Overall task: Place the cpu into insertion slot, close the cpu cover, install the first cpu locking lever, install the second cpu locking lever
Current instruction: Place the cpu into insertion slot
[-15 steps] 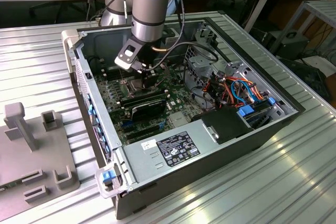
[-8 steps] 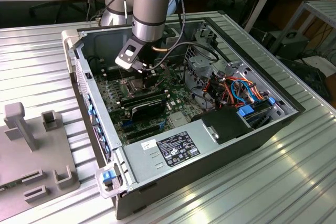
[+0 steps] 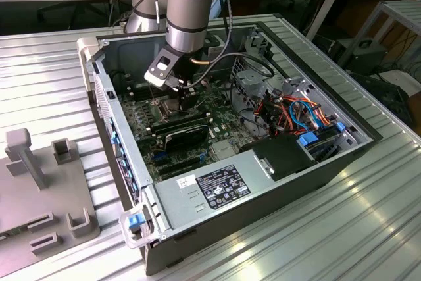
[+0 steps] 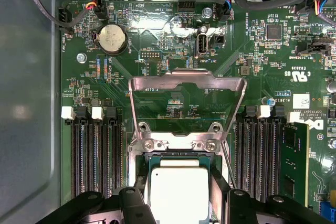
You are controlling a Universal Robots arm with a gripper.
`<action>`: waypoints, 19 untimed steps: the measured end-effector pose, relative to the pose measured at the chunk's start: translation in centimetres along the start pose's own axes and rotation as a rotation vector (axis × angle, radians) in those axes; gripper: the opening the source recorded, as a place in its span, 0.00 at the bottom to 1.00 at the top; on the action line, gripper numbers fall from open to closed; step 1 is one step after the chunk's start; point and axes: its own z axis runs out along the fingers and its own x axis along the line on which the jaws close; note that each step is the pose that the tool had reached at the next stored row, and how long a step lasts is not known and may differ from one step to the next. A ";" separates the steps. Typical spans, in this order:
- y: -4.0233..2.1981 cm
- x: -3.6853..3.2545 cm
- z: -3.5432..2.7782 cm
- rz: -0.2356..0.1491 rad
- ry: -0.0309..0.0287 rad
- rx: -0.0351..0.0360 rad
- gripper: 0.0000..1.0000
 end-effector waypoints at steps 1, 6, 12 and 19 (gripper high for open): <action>0.01 0.00 0.00 0.000 -0.0001 0.0000 0.55; 0.07 0.01 0.03 0.000 0.0005 -0.0013 0.55; 0.05 0.00 0.00 0.000 0.0000 -0.0001 0.62; 0.07 -0.01 -0.60 0.000 0.0000 0.0000 0.62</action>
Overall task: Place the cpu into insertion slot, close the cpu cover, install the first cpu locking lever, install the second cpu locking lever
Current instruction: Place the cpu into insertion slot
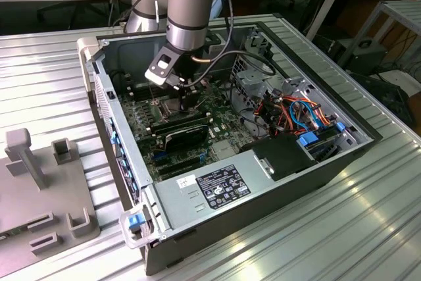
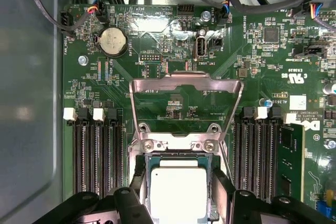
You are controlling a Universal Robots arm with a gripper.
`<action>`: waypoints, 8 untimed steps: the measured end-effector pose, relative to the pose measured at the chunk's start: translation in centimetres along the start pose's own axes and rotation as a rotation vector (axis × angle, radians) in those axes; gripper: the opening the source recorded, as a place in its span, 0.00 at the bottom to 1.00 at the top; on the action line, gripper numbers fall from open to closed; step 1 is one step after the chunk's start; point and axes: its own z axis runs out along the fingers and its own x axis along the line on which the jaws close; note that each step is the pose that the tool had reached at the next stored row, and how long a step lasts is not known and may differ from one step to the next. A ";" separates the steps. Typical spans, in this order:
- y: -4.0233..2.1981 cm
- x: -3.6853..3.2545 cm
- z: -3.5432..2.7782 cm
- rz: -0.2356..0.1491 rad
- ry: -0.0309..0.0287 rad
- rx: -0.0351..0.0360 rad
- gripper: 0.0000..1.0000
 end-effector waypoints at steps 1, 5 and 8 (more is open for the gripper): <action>0.01 0.00 -0.23 0.000 0.0000 0.0000 0.62; 0.02 -0.02 -0.96 0.000 0.0000 0.0003 0.62; 0.03 -0.02 -1.15 0.000 0.0002 0.0002 0.62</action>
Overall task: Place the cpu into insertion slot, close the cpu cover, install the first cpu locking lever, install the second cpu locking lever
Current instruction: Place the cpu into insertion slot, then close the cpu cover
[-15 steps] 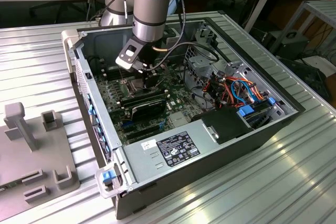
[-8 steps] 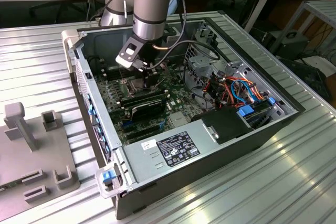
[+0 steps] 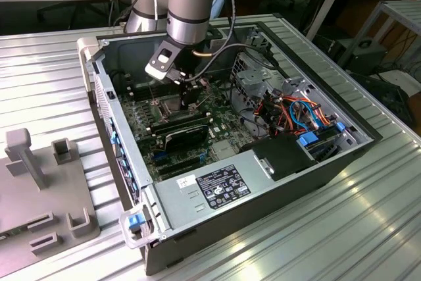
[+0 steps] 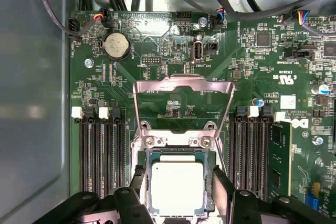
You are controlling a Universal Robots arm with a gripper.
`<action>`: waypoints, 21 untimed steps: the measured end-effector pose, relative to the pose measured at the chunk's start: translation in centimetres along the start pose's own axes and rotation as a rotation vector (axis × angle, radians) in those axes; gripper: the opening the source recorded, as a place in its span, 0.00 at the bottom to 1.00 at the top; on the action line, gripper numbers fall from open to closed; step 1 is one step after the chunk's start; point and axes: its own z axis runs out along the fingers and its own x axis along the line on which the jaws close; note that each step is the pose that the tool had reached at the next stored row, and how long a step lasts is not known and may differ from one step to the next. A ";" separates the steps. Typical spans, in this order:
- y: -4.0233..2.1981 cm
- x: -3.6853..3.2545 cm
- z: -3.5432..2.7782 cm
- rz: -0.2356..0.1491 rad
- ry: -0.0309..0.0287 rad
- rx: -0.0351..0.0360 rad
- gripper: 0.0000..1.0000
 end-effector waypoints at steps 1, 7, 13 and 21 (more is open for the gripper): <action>0.00 0.00 0.00 0.000 0.0000 0.0000 0.62; -0.02 0.00 -0.01 0.000 -0.0002 0.0002 0.62; -0.50 -0.04 -1.13 0.000 -0.0001 0.0001 0.11; -0.53 -0.04 -1.13 0.000 -0.0001 0.0001 0.11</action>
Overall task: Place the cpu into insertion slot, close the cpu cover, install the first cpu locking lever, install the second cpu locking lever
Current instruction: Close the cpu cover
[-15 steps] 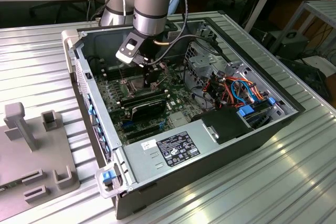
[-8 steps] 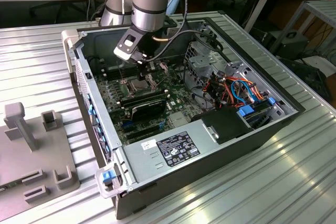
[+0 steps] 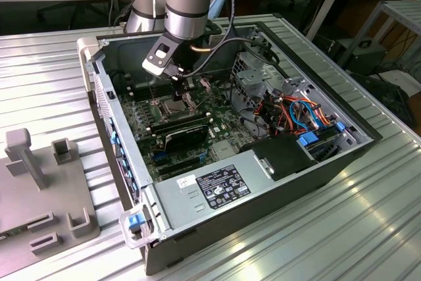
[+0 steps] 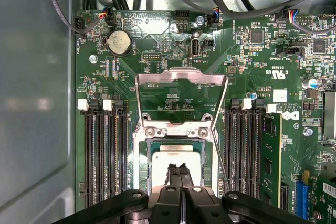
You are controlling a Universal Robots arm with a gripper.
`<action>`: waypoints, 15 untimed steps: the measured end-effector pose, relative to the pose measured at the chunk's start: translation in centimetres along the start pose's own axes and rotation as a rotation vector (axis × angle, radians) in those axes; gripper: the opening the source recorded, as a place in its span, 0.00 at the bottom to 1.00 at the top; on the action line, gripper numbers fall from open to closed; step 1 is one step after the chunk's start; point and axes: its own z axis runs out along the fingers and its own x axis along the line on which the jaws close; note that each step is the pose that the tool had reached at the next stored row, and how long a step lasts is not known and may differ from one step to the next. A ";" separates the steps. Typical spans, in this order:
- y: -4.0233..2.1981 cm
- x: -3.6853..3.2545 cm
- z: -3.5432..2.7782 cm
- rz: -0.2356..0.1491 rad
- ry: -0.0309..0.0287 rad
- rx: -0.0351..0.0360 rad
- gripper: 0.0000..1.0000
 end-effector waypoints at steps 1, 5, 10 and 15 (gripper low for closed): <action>0.00 0.00 0.00 0.000 0.0000 0.0000 0.11; -0.01 0.00 0.00 0.000 0.0000 0.0000 0.11; -0.01 -0.01 -0.20 0.000 -0.0002 0.0001 0.11; 0.03 -0.04 -1.82 0.000 0.0000 0.0000 0.11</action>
